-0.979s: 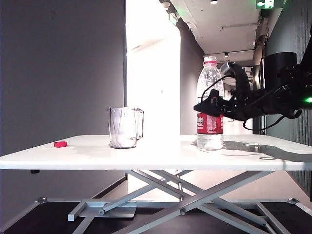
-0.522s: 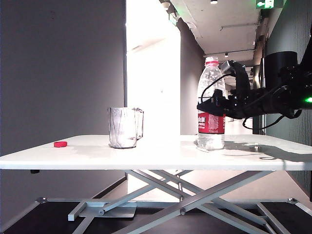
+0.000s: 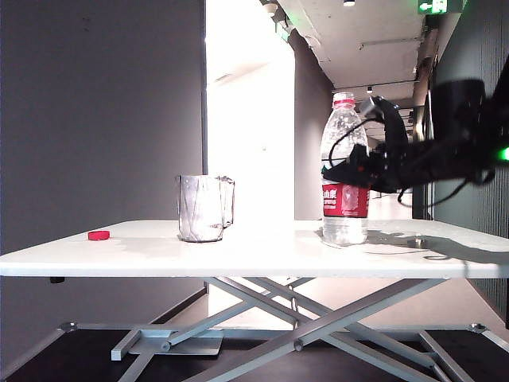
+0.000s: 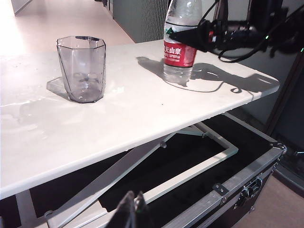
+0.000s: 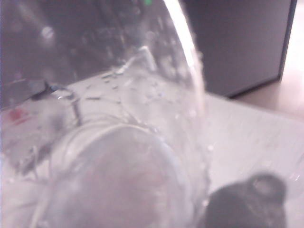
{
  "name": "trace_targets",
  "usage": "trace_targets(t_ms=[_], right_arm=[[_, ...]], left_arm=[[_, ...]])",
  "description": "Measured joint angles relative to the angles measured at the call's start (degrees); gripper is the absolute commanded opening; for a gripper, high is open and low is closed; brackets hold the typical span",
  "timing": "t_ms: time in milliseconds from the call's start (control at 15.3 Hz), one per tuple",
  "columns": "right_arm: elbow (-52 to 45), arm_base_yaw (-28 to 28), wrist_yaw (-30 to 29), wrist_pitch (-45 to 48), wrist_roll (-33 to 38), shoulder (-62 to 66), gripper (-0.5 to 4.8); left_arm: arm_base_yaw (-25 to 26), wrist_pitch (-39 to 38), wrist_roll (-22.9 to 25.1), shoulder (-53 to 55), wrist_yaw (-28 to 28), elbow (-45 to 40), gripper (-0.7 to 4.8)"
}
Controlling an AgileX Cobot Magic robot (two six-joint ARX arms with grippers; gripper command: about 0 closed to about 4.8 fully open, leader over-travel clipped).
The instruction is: Pick up the mineral water bottle on the table and pour water into the mug until it's half full.
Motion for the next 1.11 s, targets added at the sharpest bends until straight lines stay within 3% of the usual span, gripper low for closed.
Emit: trace_targets(t_ms=[196,457,718,783,1110], right_arm=[[4.8,0.4,0.1,-15.8,-1.8,-3.1,1.47],[11.9,4.2,4.5,-28.4,-8.0,-3.6,1.47],[19.0,11.5,22.3,-45.5,-19.4,-3.6,1.47],[21.0,13.5,29.3,-48.2,-22.0,-3.6,1.47],[23.3,18.1,40.0,-49.5,-32.7,-3.4,1.47]], left_arm=[[0.0,0.0,0.0,0.0,0.0,0.0,-0.05],[0.0,-0.2,0.0,0.0,0.0,0.0,-0.05],[0.0,-0.2,0.0,0.0,0.0,0.0,-0.05],[0.0,-0.3,0.0,0.0,0.0,0.0,-0.05],[0.0,-0.5,0.0,0.0,0.0,0.0,-0.05]])
